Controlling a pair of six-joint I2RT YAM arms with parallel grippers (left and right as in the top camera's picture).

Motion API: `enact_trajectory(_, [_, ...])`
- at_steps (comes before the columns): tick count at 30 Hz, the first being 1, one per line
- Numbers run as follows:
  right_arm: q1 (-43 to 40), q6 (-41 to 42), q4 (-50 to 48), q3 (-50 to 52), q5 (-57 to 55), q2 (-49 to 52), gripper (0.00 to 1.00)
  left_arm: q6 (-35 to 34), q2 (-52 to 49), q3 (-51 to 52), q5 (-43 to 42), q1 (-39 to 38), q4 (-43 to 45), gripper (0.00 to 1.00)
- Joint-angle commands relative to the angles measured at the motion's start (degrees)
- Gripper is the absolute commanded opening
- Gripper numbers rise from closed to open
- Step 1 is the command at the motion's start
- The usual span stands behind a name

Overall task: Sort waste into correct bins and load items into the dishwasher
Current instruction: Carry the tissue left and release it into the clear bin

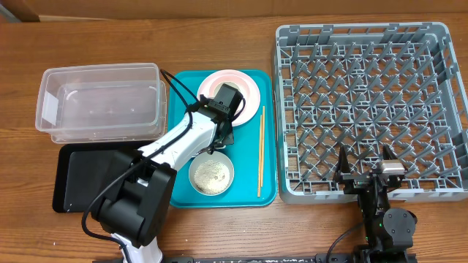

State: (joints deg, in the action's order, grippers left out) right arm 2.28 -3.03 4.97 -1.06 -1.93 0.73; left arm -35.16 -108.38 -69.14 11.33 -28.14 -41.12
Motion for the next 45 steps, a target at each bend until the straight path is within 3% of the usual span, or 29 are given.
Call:
enact_trajectory(1, [-0.11,-0.02,-0.37,0.59,-0.50,-0.57,1.00,1.20,2.49,-2.84,1.79,-0.37,-2.58,0.04])
enact_trajectory(9, [-0.11,-0.02,-0.37,0.59,-0.50,-0.57,1.00,3.13,10.78,-18.03,10.25,0.04,-13.77,0.04])
enact_trajectory(14, [-0.11,-0.02,-0.37,0.59,-0.50,-0.57,1.00,3.48,15.54,-23.91,12.31,4.17,-20.13,0.04])
enact_trajectory(20, [-0.11,-0.02,-0.37,0.59,-0.50,-0.57,1.00,2.10,16.65,-23.56,14.05,16.00,-23.41,0.04])
enact_trajectory(27, [-0.11,-0.02,-0.37,0.59,-0.50,-0.57,1.00,-0.02,12.79,-19.52,7.82,29.35,-21.68,0.04])
enact_trajectory(39, [-0.11,-0.02,-0.37,0.59,-0.50,-0.57,1.00,2.01,1.42,-17.33,4.13,36.30,-17.07,0.04])
enact_trajectory(41, [-0.11,-0.02,-0.37,0.59,-0.50,-0.57,1.00,2.03,0.72,-17.33,4.02,36.37,-17.16,0.15])
enact_trajectory(44, [-0.11,-0.02,-0.37,0.59,-0.50,-0.57,1.00,2.32,0.44,-17.33,3.30,36.37,-17.44,0.83])
enact_trajectory(45, [-0.11,-0.02,-0.37,0.59,-0.50,-0.57,1.00,3.10,0.50,-17.40,2.56,36.37,-17.51,0.97])
